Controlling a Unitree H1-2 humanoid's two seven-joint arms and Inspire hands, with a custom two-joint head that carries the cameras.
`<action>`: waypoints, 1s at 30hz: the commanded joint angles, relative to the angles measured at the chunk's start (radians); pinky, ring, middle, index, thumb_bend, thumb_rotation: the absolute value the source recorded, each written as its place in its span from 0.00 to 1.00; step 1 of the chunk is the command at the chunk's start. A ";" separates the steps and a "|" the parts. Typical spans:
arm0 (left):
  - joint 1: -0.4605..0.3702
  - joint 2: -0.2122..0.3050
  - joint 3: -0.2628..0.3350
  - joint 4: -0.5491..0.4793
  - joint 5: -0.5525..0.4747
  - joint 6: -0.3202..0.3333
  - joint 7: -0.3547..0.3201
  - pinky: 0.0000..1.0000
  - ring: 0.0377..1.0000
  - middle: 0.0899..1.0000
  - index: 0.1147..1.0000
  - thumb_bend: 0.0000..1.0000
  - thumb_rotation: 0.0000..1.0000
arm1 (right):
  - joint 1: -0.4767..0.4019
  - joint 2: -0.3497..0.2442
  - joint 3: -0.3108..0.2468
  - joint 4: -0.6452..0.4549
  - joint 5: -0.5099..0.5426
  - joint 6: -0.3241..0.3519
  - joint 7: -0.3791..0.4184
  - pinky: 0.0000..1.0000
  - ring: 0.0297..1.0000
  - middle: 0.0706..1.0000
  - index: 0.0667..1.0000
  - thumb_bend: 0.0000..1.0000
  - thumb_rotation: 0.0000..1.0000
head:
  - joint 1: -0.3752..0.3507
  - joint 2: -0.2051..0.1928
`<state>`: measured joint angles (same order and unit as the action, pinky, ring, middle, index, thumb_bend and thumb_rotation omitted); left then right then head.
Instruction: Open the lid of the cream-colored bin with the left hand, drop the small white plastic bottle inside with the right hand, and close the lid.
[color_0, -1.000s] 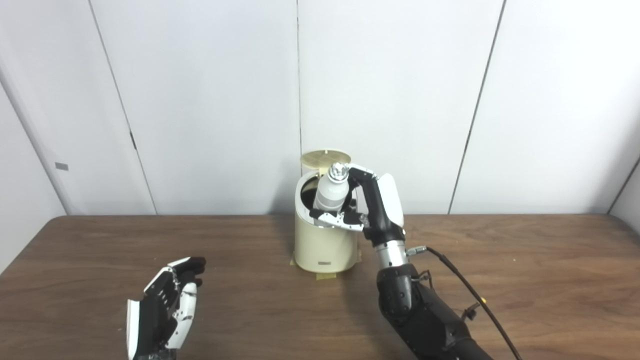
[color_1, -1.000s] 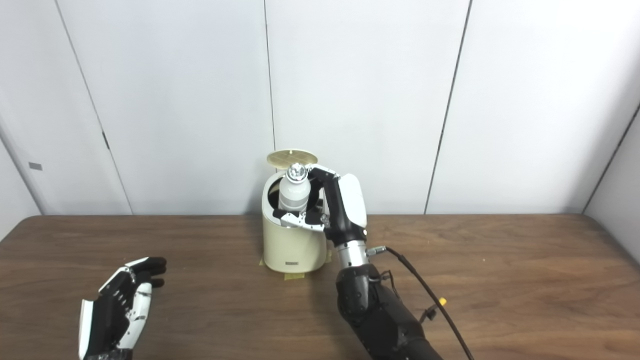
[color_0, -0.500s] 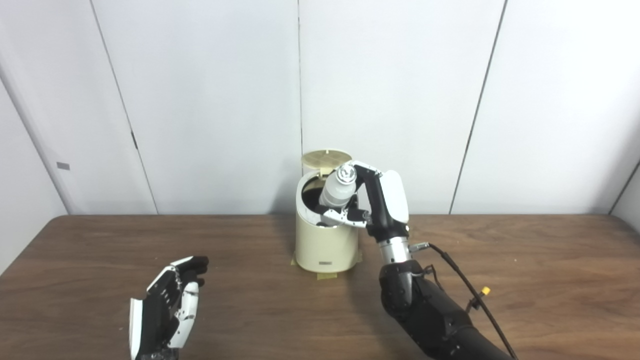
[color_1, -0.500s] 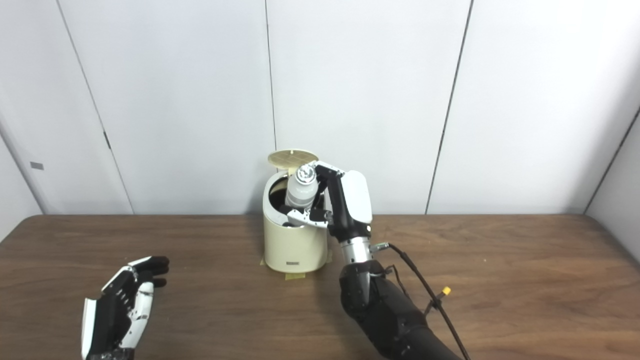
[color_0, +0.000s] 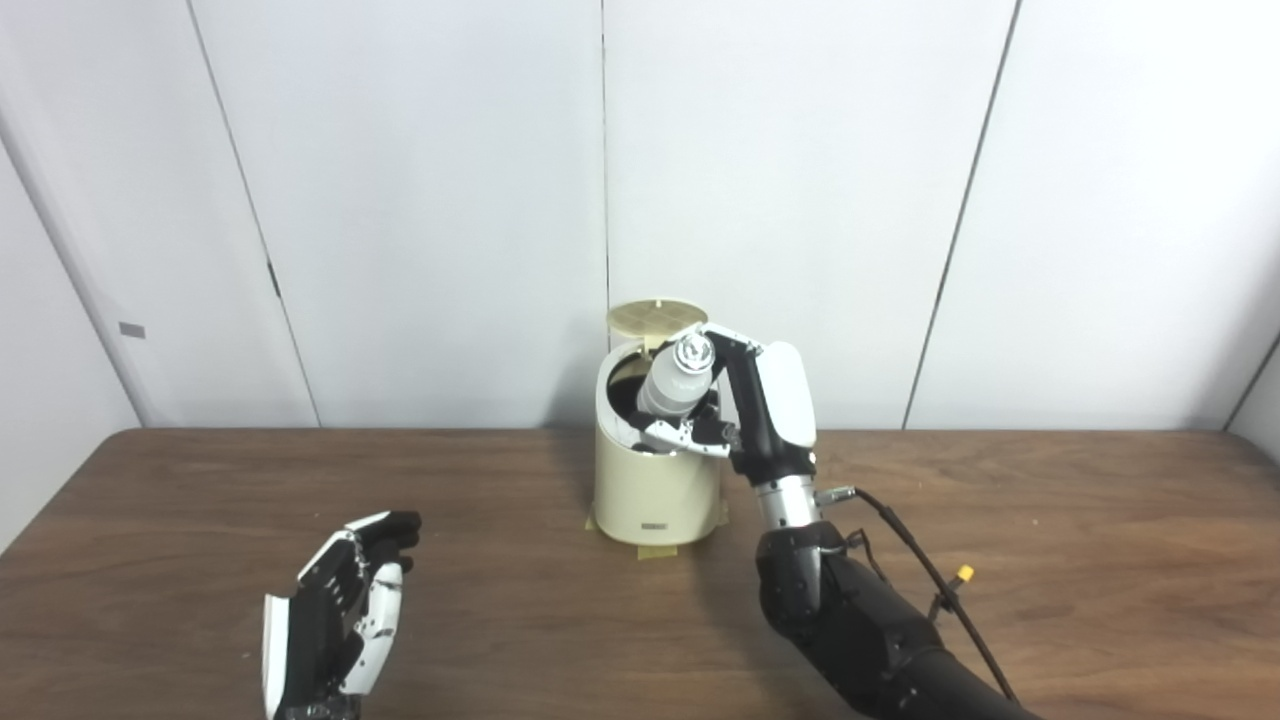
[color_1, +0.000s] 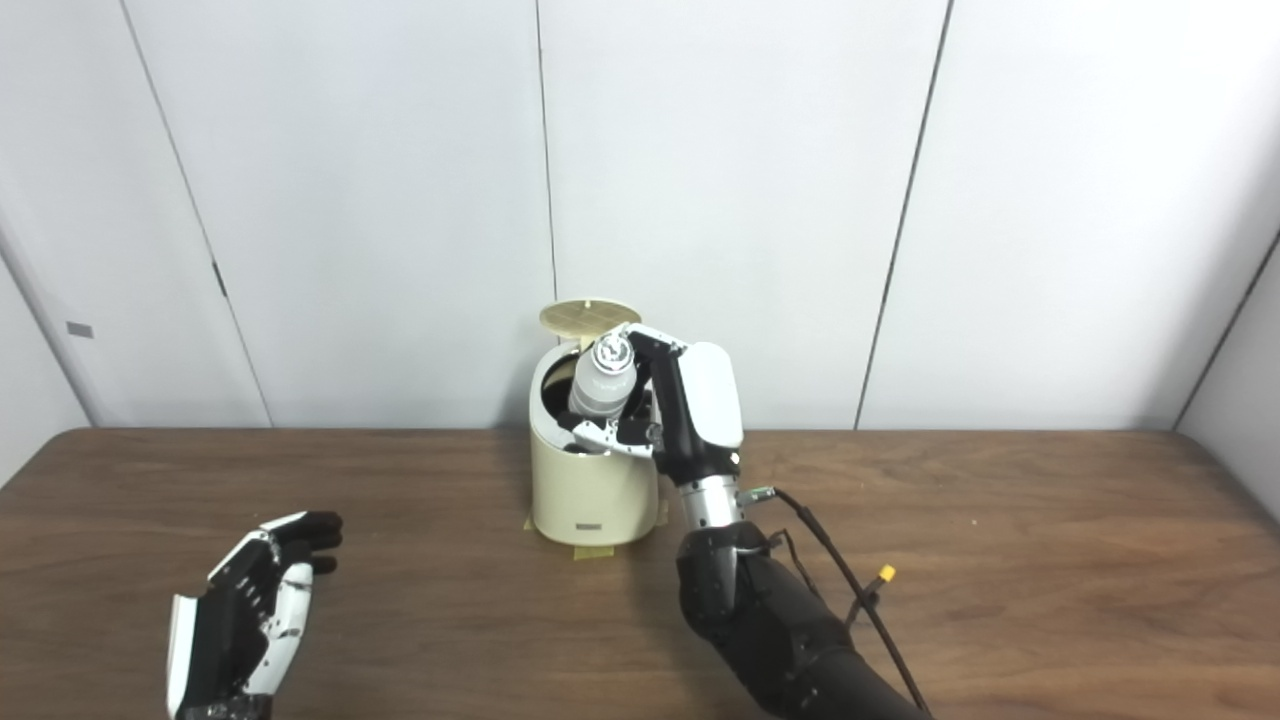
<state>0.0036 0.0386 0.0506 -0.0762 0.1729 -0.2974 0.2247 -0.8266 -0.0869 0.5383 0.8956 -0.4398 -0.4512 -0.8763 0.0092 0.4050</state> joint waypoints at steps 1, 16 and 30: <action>0.022 -0.046 -0.031 0.067 0.026 -0.037 0.004 0.62 0.68 0.66 0.62 0.18 0.55 | -0.054 -0.002 -0.001 0.006 0.007 -0.019 -0.010 0.37 0.41 0.46 0.45 0.52 0.00 | 0.000 0.001; 0.018 -0.047 -0.032 0.071 0.033 -0.038 0.007 0.62 0.68 0.66 0.62 0.19 0.56 | -0.043 -0.003 -0.025 0.002 -0.001 -0.019 0.010 0.52 0.56 0.57 0.54 0.86 0.11 | -0.002 0.005; 0.018 -0.045 -0.035 0.068 0.033 -0.035 0.004 0.62 0.68 0.66 0.62 0.19 0.56 | -0.030 -0.002 -0.054 -0.014 0.008 -0.019 0.042 0.56 0.62 0.62 0.62 0.94 0.12 | -0.003 0.004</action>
<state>0.0028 0.0388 0.0474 -0.0762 0.1766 -0.2976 0.2256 -0.8167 -0.0855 0.5000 0.9084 -0.4283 -0.4511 -0.8285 0.0046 0.4080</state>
